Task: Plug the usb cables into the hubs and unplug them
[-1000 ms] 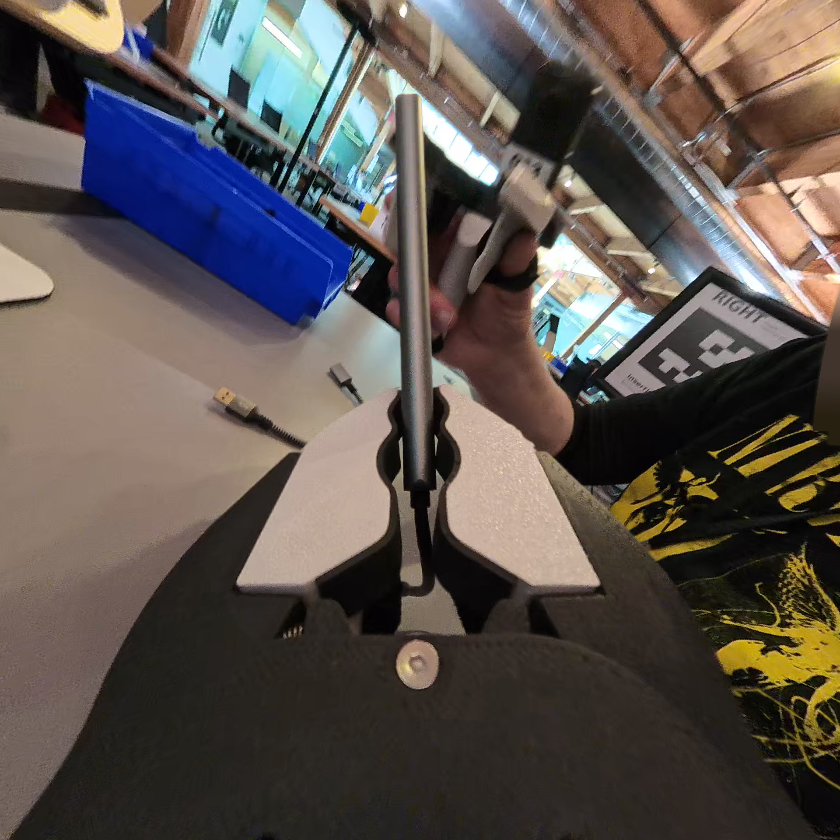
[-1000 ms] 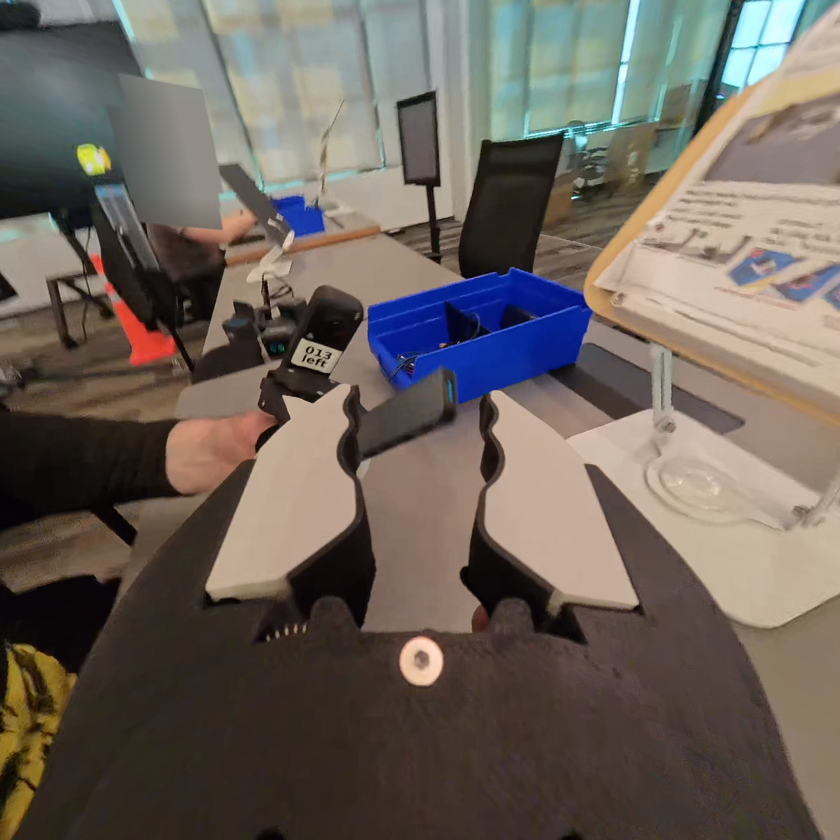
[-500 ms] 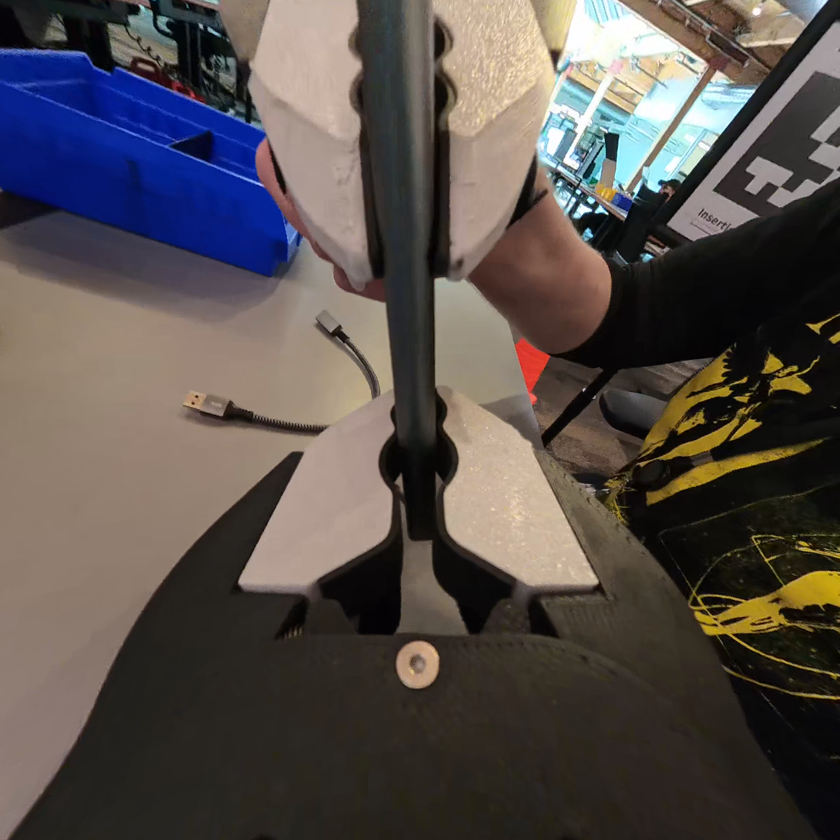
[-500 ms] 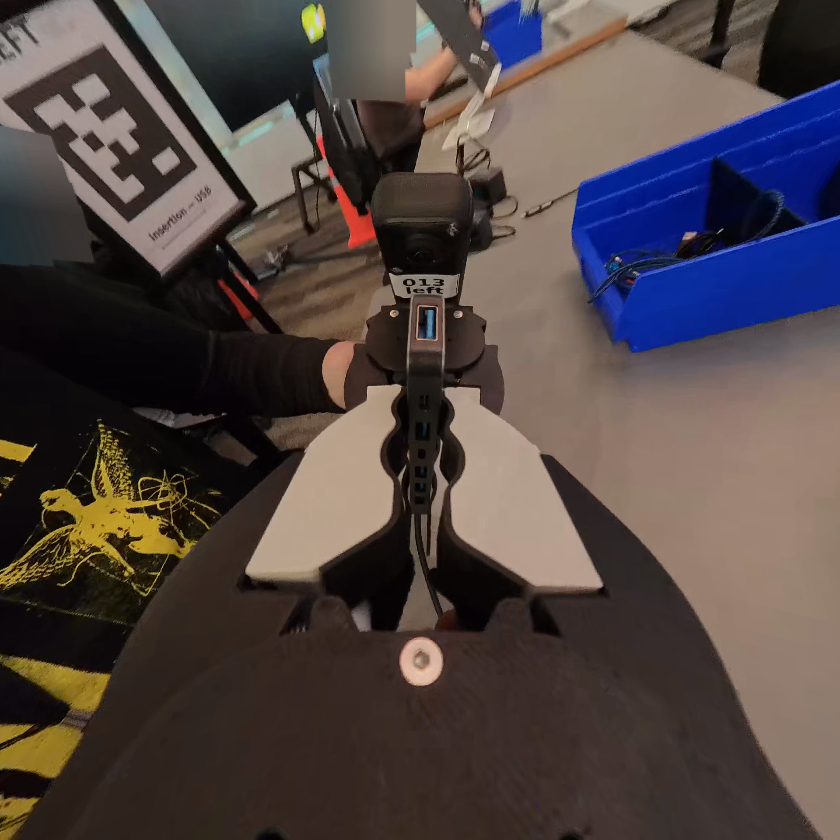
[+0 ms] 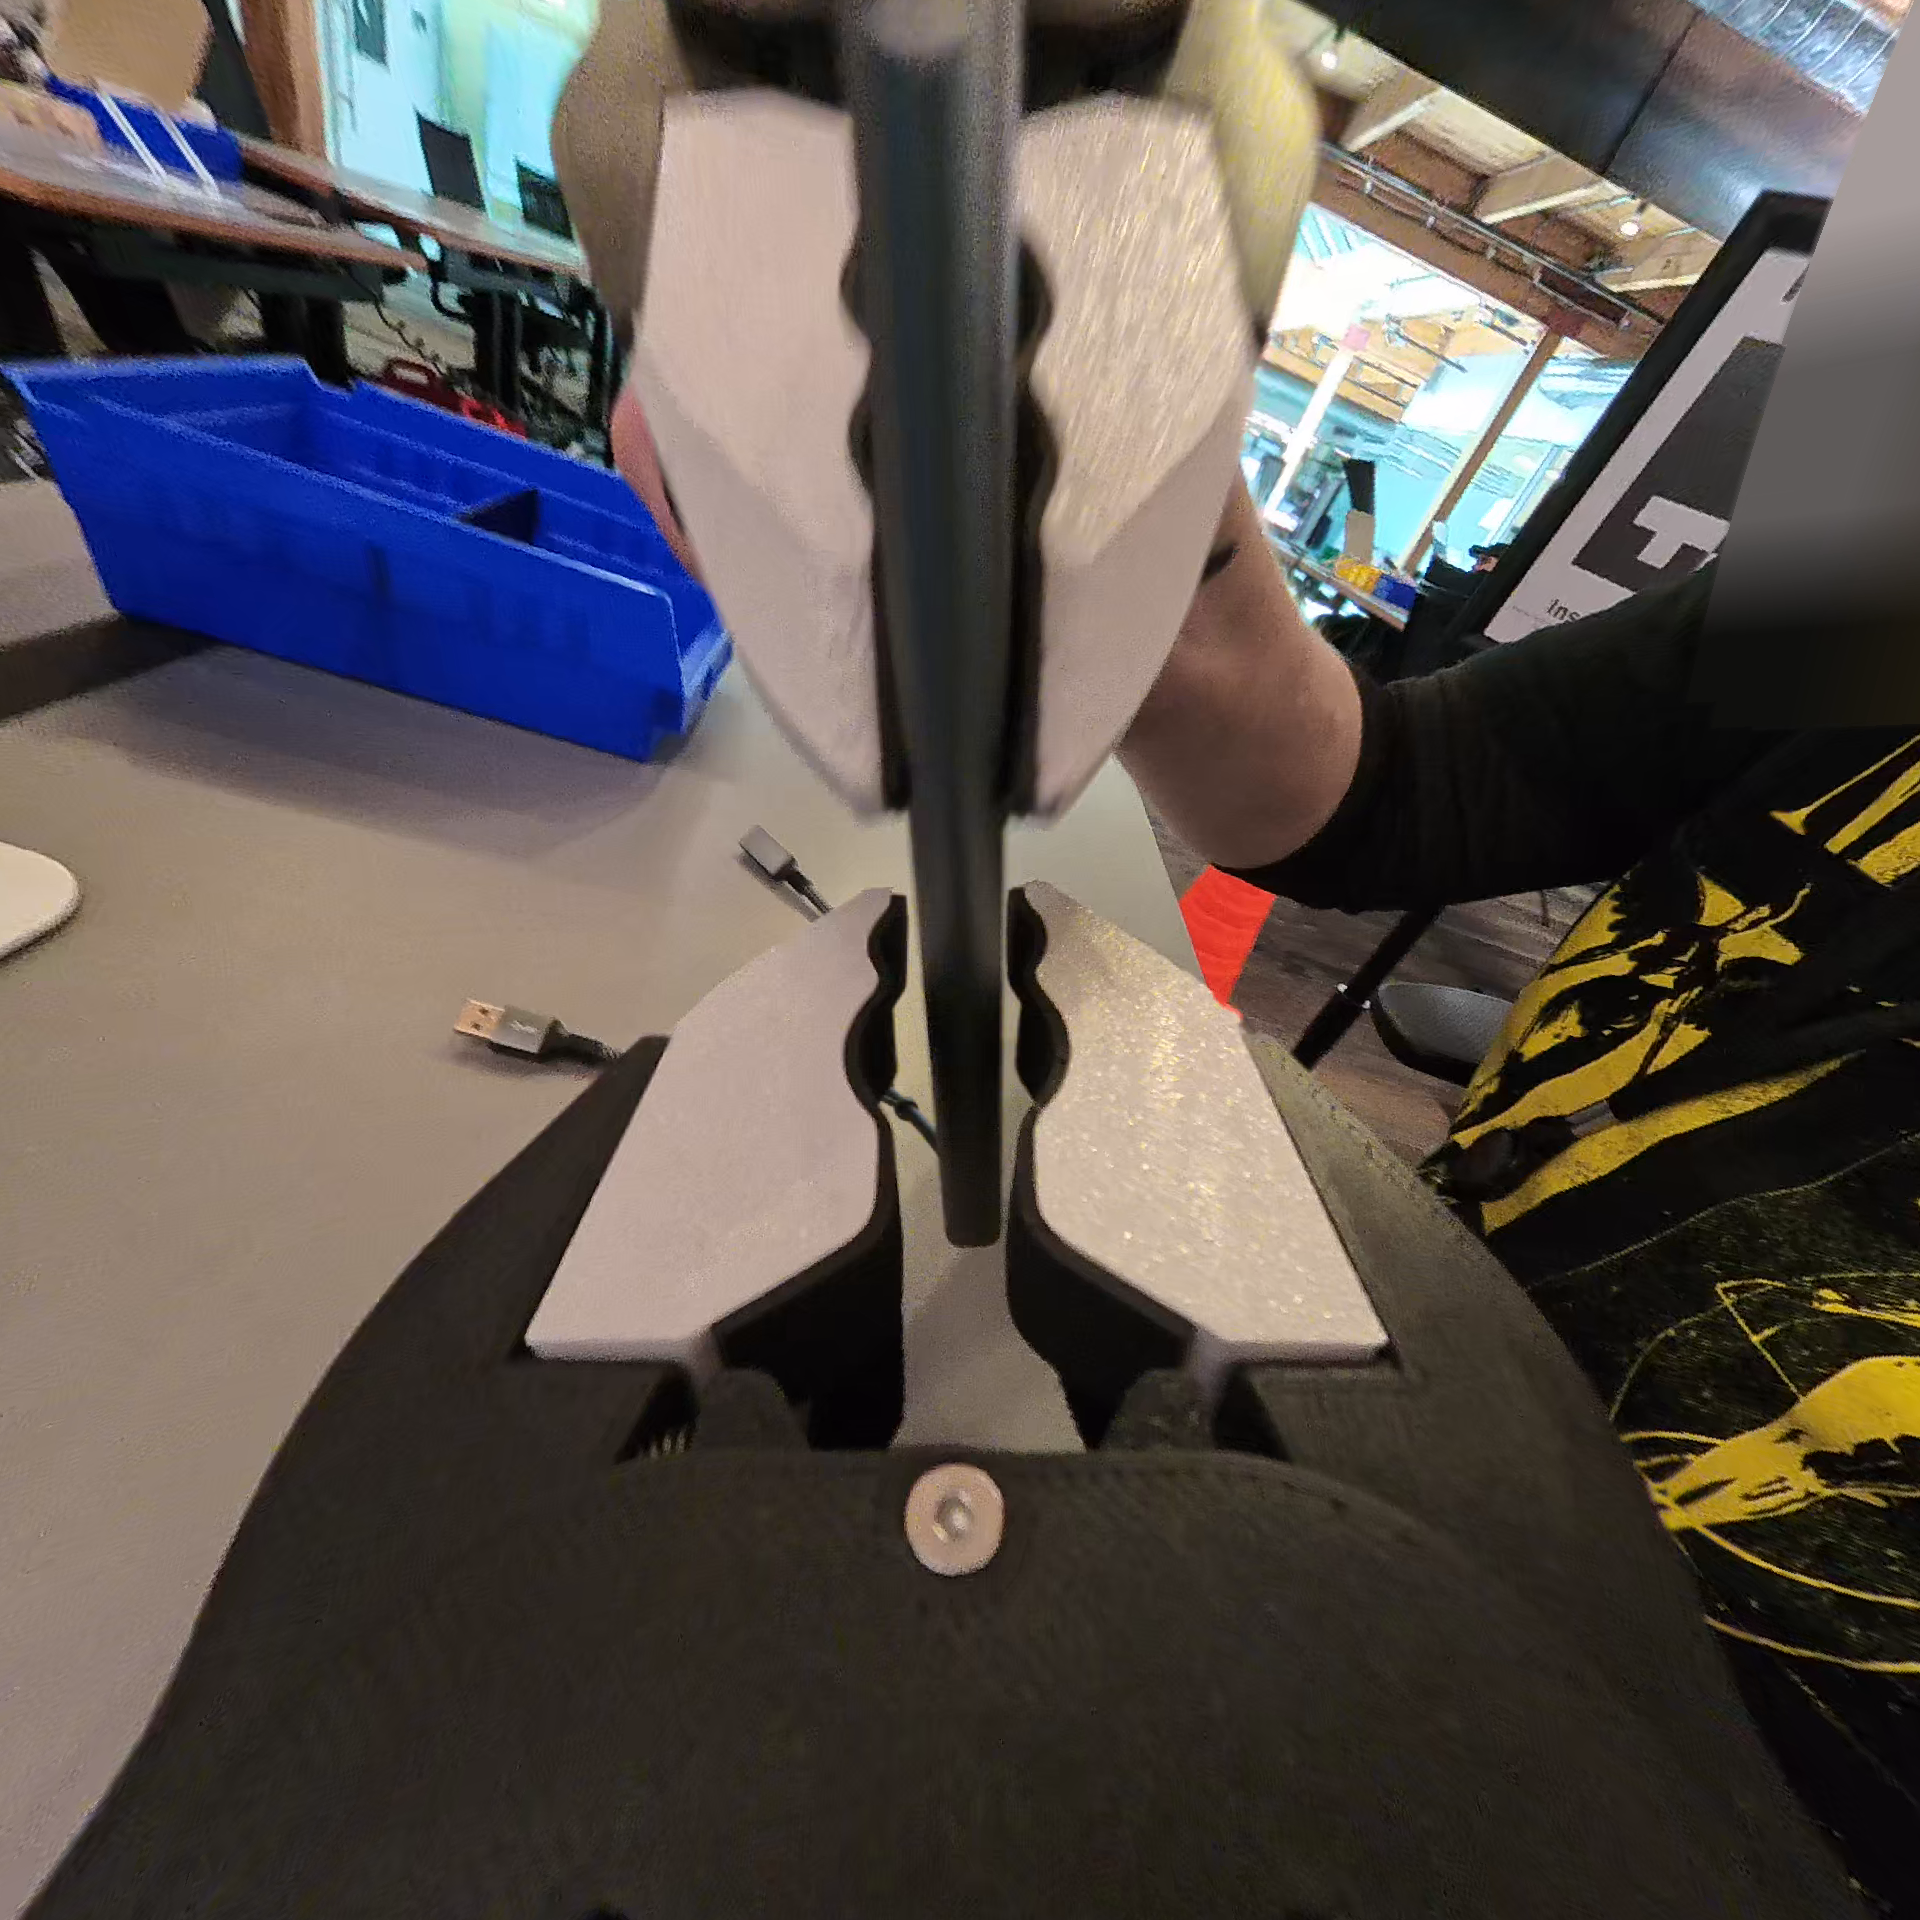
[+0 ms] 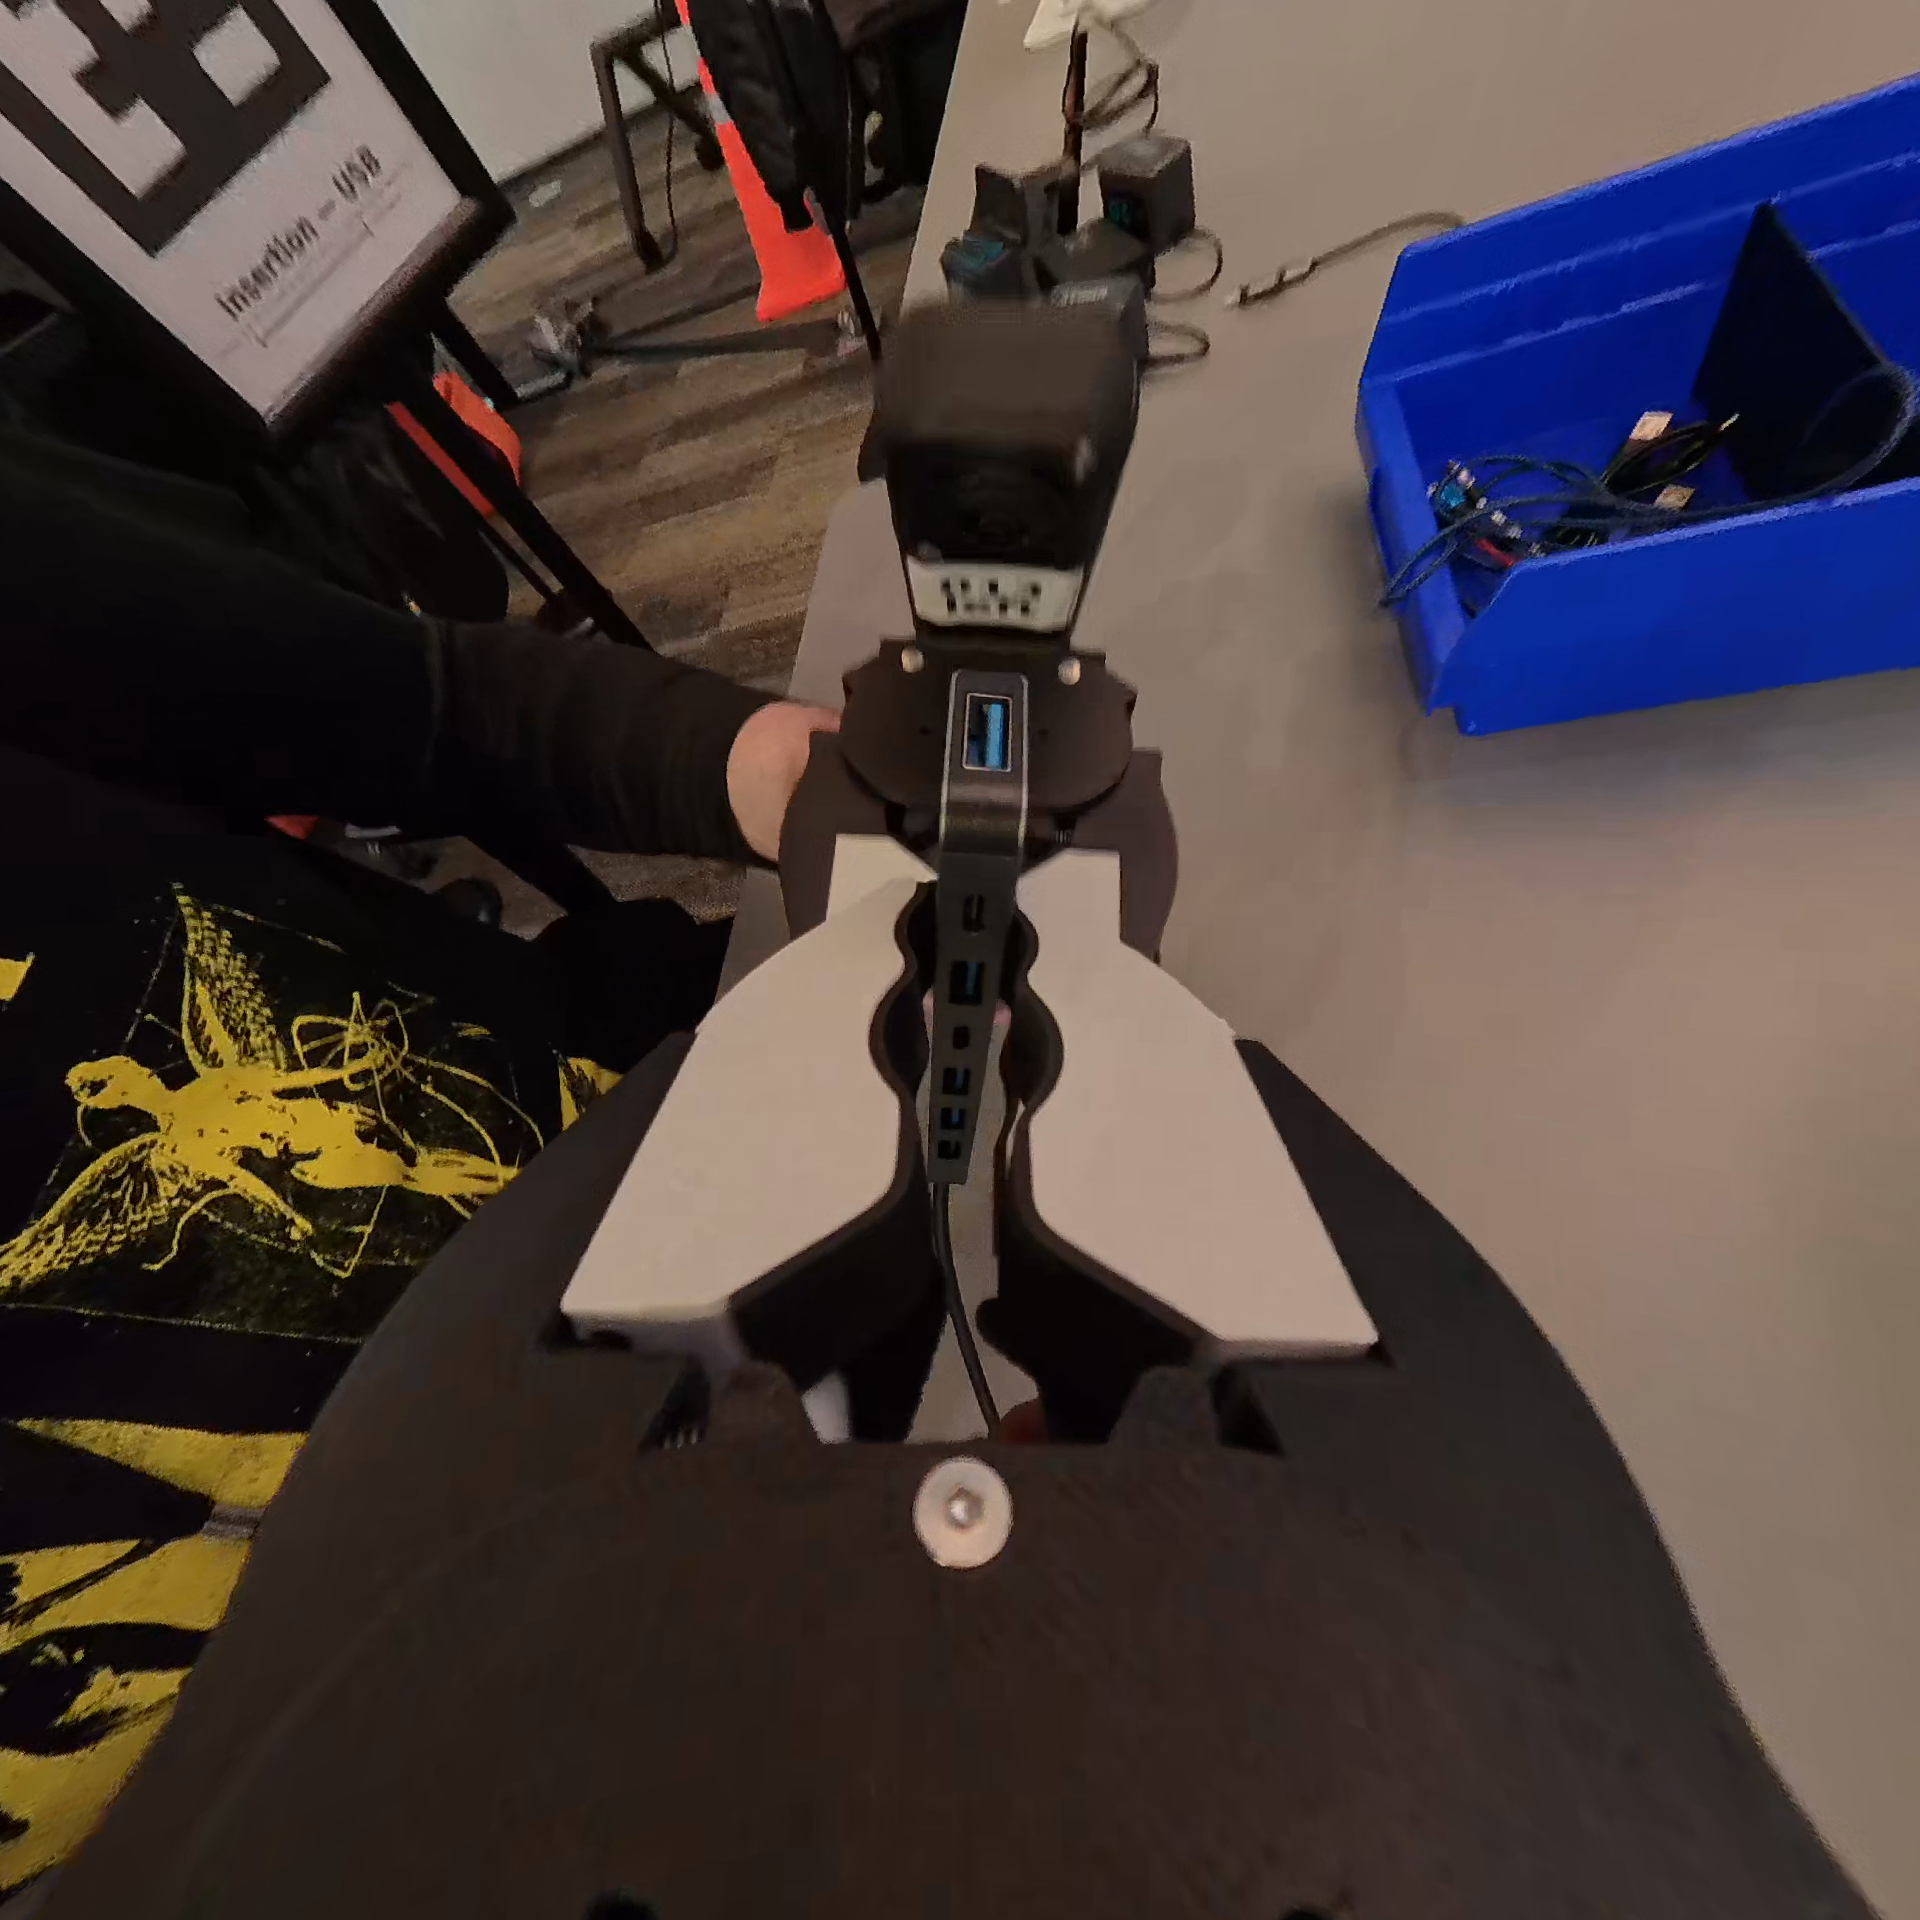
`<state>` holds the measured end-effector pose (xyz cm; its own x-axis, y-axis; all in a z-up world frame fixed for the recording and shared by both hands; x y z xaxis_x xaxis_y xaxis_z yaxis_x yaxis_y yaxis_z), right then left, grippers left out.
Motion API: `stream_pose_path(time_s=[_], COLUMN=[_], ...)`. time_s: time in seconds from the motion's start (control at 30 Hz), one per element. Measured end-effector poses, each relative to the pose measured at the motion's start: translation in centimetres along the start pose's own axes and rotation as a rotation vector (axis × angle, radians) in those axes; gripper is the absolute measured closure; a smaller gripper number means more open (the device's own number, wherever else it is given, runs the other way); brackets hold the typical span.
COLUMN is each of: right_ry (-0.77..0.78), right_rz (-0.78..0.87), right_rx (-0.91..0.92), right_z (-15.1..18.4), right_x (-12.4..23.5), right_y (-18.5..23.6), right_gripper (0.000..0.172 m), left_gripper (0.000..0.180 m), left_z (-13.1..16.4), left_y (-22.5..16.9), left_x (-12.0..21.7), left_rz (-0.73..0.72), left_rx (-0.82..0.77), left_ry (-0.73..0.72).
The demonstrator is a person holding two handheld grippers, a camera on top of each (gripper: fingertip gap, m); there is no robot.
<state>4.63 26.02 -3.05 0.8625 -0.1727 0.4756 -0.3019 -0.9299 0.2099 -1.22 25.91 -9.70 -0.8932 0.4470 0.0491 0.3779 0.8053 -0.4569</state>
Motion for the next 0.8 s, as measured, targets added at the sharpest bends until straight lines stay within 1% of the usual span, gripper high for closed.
stream_pose_path(time_s=[0.03, 0.13, 0.27, 0.3, 0.33, 0.37, 0.43, 0.5, 0.53, 0.6, 0.63, 0.73, 0.8], right_ry=[0.017, 0.029, 0.007, -0.01, -0.033, -0.059, -0.075, -0.07, -0.066, -0.001, 0.047, 0.171, 0.203], right_rz=[-0.001, 0.0, 0.019, 0.019, 0.029, 0.051, 0.141, 0.246, 0.292, 0.424, 0.458, 0.515, 0.532], right_rx=[0.004, 0.011, -0.003, -0.016, -0.029, -0.031, -0.033, -0.08, -0.127, -0.238, -0.289, -0.434, -0.505], right_z=[0.2, 0.5, 0.3, 0.2, 0.0, -0.1, 0.7, 2.6, 4.0, 7.8, 9.9, 15.6, 18.2], right_x=[-0.2, -0.5, -0.6, -0.3, 0.4, 1.3, 3.6, 5.9, 7.0, 8.8, 9.2, 8.4, 7.1], right_y=[0.0, 0.1, -0.2, -0.2, -0.3, -0.4, -0.7, -1.6, -2.2, -3.8, -4.3, -5.3, -6.0], right_gripper=[0.162, 0.162, 0.162, 0.153, 0.136, 0.13, 0.133, 0.136, 0.14, 0.147, 0.147, 0.145, 0.144], left_gripper=[0.167, 0.169, 0.168, 0.169, 0.169, 0.168, 0.169, 0.169, 0.169, 0.169, 0.169, 0.169, 0.169], left_z=[-0.2, 0.0, 0.0, -0.1, -0.1, -0.3, -0.6, -0.7, -0.7, -0.8, -0.8, -0.8, -0.9], left_y=[-0.2, -0.1, 0.3, 0.4, 0.6, 0.6, 0.6, 0.8, 1.0, 1.4, 1.5, 1.7, 1.8], left_x=[0.2, 0.2, 0.5, 0.8, 1.1, 1.4, 2.1, 2.7, 2.9, 3.2, 3.3, 3.8, 4.0], left_rz=[0.004, -0.04, -0.03, -0.032, -0.026, -0.009, 0.013, 0.006, -0.001, -0.015, -0.028, -0.042, -0.041], left_rx=[-0.017, -0.046, -0.012, -0.006, 0.004, 0.015, 0.026, 0.027, 0.031, 0.034, 0.033, 0.028, 0.031], left_ry=[-0.003, 0.056, 0.006, -0.006, -0.018, -0.037, -0.079, -0.092, -0.097, -0.103, -0.101, -0.095, -0.095])
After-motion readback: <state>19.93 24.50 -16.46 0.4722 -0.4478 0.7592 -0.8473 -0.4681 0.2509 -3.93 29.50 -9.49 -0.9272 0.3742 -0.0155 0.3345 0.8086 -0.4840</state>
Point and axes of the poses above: each gripper's, where its closed fingertips meet, x back along the fingers, z out of its underside, y = z × x across the jaws, the point moved 6 cm from there along x, back along the fingers, and after that the axes turned 8 degrees about x, right-handed, at the moved point
